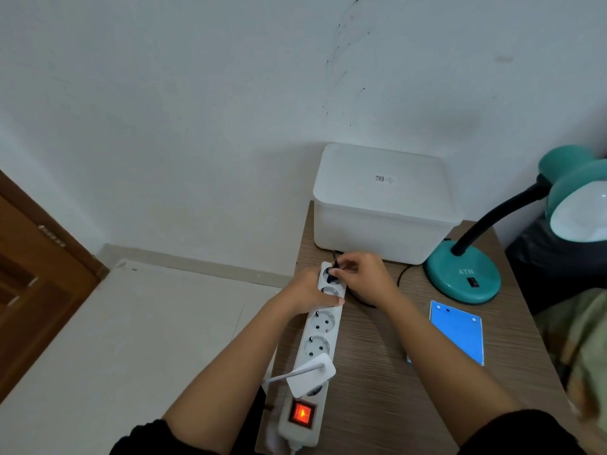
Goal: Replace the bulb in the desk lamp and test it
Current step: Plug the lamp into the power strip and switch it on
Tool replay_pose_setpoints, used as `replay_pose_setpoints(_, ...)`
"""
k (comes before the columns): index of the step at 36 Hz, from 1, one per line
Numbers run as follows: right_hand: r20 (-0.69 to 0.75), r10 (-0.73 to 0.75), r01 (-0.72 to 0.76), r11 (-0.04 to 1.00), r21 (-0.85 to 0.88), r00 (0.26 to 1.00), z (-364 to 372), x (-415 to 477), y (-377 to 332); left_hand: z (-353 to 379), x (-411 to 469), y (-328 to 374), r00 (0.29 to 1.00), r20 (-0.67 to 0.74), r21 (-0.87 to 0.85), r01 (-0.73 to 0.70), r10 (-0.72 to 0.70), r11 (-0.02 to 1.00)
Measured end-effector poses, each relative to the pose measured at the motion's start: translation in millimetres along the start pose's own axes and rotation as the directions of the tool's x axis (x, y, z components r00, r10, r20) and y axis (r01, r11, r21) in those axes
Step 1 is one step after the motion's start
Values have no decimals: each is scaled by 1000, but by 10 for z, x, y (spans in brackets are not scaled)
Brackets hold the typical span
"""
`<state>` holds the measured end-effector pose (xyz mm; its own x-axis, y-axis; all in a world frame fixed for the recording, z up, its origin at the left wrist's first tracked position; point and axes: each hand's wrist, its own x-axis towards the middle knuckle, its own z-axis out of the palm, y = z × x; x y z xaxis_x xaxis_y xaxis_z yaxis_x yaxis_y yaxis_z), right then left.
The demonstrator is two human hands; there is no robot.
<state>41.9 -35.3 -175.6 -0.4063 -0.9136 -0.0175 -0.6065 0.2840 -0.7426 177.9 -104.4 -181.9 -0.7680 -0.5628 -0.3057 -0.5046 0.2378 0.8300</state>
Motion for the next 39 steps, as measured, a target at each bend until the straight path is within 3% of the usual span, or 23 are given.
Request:
replay_pose_setpoints(4, -42, 61, -60, 997, 39, 997, 73, 8, -11, 0, -15, 15, 1000, -1, -1, -13, 13, 1000)
replay_pose_setpoints(12, -75, 35, -34, 999, 3, 997, 120, -24, -68, -13, 1, 25, 1000, 15, 11, -14, 14, 1000)
replay_pose_setpoints(26, -33, 49, -46, 997, 67, 998, 129, 8, -193, -81, 2, -6, 999, -39, 18, 28, -27, 999)
replay_pose_setpoints(30, 11, 50, -50, 999, 12, 999, 96, 16, -227, -70, -37, 48, 999, -44, 34, 34, -33, 999)
replay_pose_setpoints(34, 60, 47, -45, 998, -36, 997, 16, -14, -268, -83, -76, 132, 997, -34, 138, 75, -71, 988)
replay_pose_setpoints(39, -22, 37, -36, 999, 1, 999, -355, -157, -264, -158, -41, 439, 991, -87, 407, 131, -105, 904)
